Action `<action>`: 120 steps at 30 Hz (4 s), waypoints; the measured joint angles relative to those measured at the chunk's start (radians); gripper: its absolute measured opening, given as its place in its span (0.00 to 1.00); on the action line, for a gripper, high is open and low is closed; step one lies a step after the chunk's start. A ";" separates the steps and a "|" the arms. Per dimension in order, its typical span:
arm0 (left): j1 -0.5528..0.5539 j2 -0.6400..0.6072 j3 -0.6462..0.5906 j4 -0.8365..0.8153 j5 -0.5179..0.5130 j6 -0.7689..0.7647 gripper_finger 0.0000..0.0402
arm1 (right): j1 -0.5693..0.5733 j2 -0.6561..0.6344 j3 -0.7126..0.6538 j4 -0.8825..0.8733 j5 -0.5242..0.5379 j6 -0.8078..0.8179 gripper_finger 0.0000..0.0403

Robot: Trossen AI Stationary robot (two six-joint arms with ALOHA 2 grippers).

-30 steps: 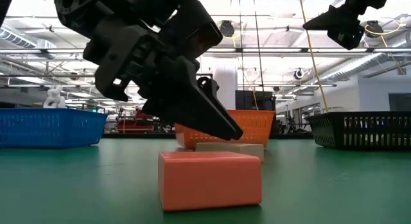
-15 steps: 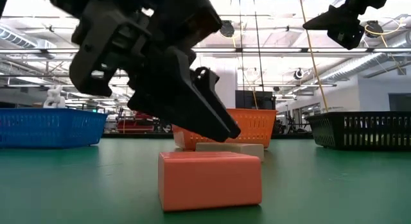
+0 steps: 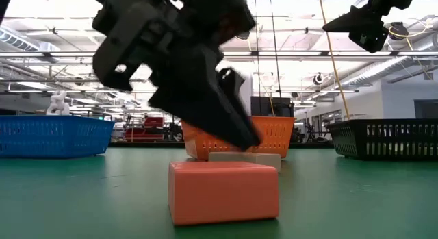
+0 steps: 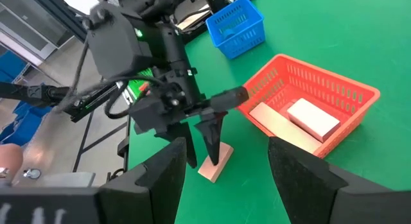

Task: Sort & place blocks by color
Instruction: Put the brown block into the orange bin, then put the orange block into the green bin

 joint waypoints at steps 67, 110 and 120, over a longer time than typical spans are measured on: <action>0.254 -0.241 -0.019 -0.268 -0.280 -0.312 0.17 | 0.000 0.000 0.000 0.000 0.000 0.000 0.52; 0.141 -0.241 -0.019 -0.201 -0.349 -0.243 0.54 | 0.000 0.000 0.000 0.000 0.000 0.000 0.52; -0.088 -0.243 -0.018 -0.124 -0.314 -0.113 0.54 | 0.000 0.000 0.000 0.000 0.000 0.000 0.52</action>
